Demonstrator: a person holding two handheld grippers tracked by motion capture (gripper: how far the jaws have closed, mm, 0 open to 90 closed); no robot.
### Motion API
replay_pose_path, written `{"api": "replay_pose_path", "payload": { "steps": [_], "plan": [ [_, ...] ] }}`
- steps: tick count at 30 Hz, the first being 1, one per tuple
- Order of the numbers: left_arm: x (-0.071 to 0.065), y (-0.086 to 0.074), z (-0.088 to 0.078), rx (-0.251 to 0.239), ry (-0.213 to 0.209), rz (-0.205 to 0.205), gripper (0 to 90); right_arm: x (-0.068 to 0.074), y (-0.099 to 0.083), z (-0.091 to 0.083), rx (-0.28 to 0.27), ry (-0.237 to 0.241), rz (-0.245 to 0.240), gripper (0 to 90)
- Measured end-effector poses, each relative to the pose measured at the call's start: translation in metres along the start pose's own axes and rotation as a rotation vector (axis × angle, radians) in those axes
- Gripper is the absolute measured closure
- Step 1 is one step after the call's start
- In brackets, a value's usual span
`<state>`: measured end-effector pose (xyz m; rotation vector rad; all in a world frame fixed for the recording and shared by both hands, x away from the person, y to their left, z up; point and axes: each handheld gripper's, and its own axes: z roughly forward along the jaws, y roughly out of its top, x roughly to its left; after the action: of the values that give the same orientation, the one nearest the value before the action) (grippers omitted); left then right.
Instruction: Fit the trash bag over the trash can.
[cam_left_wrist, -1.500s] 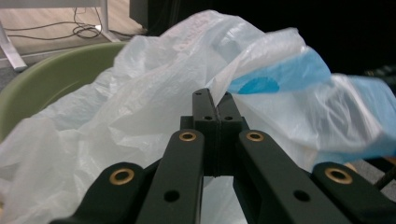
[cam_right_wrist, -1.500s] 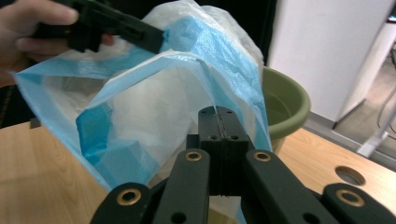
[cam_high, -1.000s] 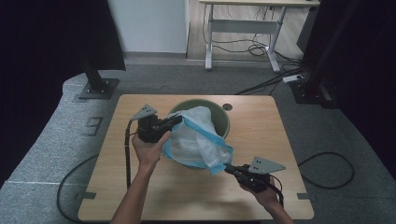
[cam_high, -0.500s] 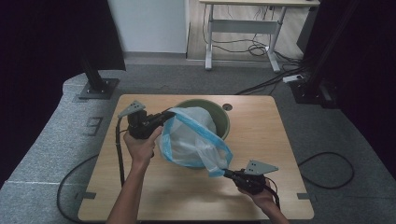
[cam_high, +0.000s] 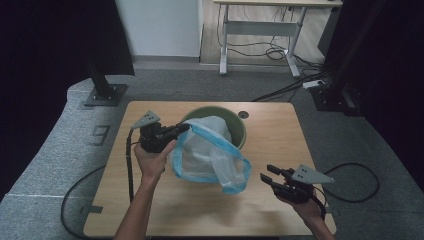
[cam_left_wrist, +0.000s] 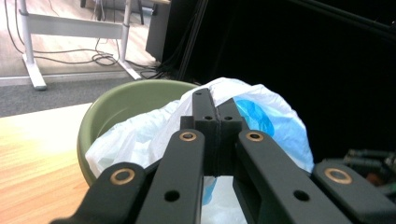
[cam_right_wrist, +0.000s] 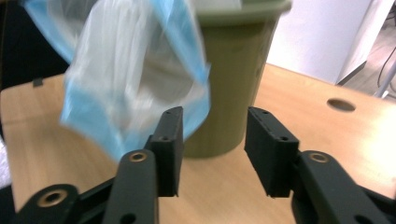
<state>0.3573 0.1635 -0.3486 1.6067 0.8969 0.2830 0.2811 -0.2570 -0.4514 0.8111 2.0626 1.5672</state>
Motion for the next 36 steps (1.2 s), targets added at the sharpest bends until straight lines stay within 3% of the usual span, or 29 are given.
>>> {"api": "replay_pose_path", "payload": {
  "steps": [3,8,10,12,13,15,17,27,36],
  "plan": [
    [0.001,-0.002,0.001,0.007,0.002,-0.001,89.8,0.001,0.016,0.014,-0.003,0.009,-0.013,46.6],
    [0.002,-0.003,0.003,0.018,0.002,0.001,89.9,0.012,0.027,0.048,0.029,0.008,-0.036,43.2],
    [0.002,-0.003,0.003,0.022,0.000,0.002,89.8,0.014,0.029,0.059,0.039,0.005,-0.031,47.4],
    [0.002,-0.003,0.002,0.023,-0.004,0.002,89.8,0.015,0.030,0.066,0.057,-0.004,-0.028,58.4],
    [0.002,-0.003,0.002,0.023,-0.005,0.004,89.8,0.014,0.032,0.068,0.065,-0.015,-0.020,68.1],
    [0.002,-0.003,0.001,0.023,-0.007,0.006,89.8,0.010,0.035,0.068,0.070,-0.030,-0.012,82.0],
    [0.002,-0.003,0.000,0.022,-0.008,0.006,89.8,0.005,0.040,0.067,0.068,-0.045,0.002,88.6],
    [0.000,0.005,0.004,0.040,0.002,0.034,89.9,-0.021,0.076,0.072,0.066,-0.167,0.012,88.9],
    [0.020,0.017,0.008,0.062,0.027,0.013,89.8,-0.046,0.109,0.095,0.052,-0.214,-0.049,88.9]
  ]
}}
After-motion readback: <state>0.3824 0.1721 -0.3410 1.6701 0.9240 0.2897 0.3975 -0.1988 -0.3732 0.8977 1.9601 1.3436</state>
